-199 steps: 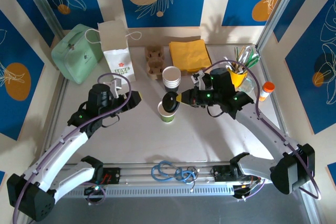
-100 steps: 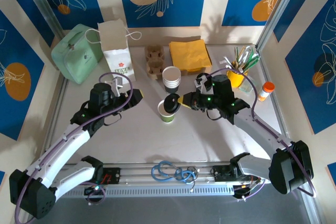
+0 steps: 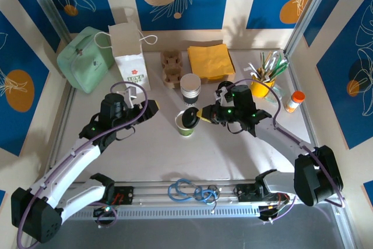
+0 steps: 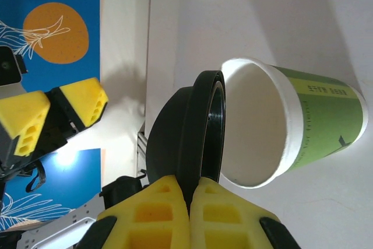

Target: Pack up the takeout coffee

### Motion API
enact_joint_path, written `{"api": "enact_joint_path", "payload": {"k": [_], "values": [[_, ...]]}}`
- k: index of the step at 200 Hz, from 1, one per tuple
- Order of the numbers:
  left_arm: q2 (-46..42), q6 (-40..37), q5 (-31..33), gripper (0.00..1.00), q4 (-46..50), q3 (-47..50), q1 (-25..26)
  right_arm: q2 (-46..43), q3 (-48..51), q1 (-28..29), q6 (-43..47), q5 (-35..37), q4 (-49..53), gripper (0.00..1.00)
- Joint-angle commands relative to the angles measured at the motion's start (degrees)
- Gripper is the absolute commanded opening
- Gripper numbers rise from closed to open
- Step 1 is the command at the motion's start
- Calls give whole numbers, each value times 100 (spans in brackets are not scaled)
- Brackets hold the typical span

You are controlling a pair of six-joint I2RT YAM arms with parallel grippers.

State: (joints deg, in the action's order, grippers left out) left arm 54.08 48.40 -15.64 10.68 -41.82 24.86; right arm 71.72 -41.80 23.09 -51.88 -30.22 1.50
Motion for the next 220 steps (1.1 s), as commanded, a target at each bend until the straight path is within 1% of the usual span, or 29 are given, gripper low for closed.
{"api": "enact_joint_path", "payload": {"k": [1,48,72,103,220], "values": [[-117,64,-29,69,-72,65,-12,68,96,-39,57,-18,-91,2],[-109,125,-27,68,-66,148,-8,254,67,33,83,-85,-189,7],[-111,131,-9,68,-65,139,-8,279,54,51,109,27,-150,14],[-50,169,-83,68,-161,139,-4,332,33,53,134,138,-53,21],[-112,170,-132,70,-238,176,-12,665,-73,195,340,262,65,25]]}}
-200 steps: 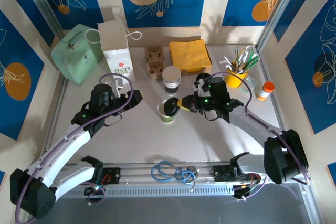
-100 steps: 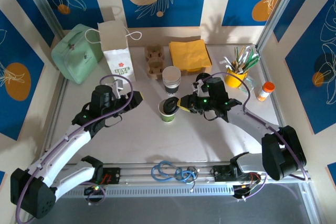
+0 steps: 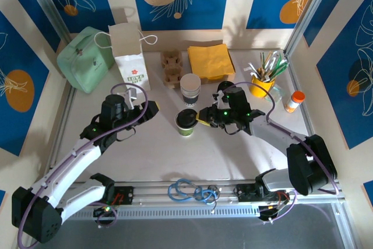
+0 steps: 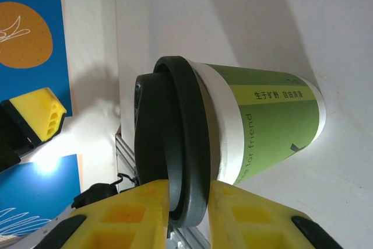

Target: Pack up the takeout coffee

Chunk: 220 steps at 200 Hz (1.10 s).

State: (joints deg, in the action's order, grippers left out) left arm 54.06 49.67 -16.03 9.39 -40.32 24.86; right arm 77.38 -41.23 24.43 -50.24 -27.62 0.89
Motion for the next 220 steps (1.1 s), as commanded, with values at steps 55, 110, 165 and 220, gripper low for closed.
{"api": "enact_joint_path", "payload": {"k": [55,110,165,220], "values": [[-82,-43,-137,70,-23,-10,-8,171,-210,141,303,10,203,29],[-42,-98,-324,69,-67,-12,-8,-250,-313,166,440,376,654,36],[150,-877,-548,75,517,-501,-17,-813,-536,284,1087,908,1316,48],[546,-1152,-1276,80,281,-799,22,-813,-661,388,1486,1376,1501,98]]}}
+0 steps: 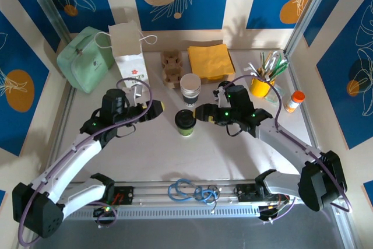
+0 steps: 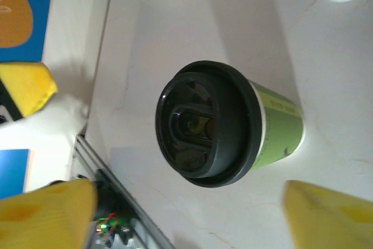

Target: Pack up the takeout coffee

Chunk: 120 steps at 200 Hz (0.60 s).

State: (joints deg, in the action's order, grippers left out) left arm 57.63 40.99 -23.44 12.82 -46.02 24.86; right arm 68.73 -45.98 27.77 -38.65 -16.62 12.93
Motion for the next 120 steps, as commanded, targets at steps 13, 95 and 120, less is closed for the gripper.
{"api": "enact_joint_path", "payload": {"k": [13,95,120], "values": [[312,-377,-565,80,-66,-307,96,137,-240,87,405,277,298,100],[1620,-532,-885,77,-451,-620,499,816,-491,97,187,317,392,99],[1877,-530,-987,74,-591,-619,520,931,-445,106,176,422,286,100]]}}
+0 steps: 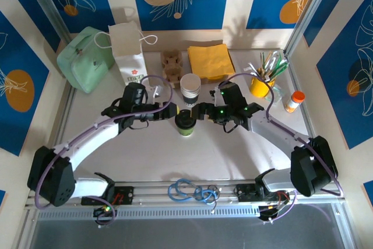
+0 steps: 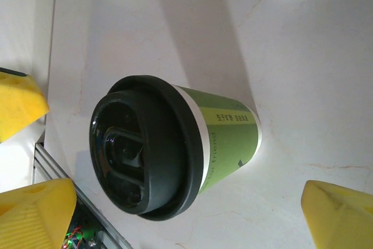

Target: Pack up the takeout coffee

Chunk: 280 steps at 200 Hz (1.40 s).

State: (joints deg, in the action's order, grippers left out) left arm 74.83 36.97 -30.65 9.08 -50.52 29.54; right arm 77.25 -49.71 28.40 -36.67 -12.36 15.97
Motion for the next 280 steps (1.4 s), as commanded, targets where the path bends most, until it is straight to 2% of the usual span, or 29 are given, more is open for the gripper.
{"api": "enact_joint_path", "payload": {"k": [1,44,129,280], "values": [[165,-133,-266,74,-220,-169,52,79,-63,47,-20,1,-29,100],[439,-241,-325,73,-241,-56,61,-54,88,59,35,60,-117,99],[858,-146,-398,62,-478,-1,58,-6,391,-80,-17,-151,-506,95],[1091,-156,-367,54,-539,164,58,290,340,-178,-95,-278,-527,92]]}}
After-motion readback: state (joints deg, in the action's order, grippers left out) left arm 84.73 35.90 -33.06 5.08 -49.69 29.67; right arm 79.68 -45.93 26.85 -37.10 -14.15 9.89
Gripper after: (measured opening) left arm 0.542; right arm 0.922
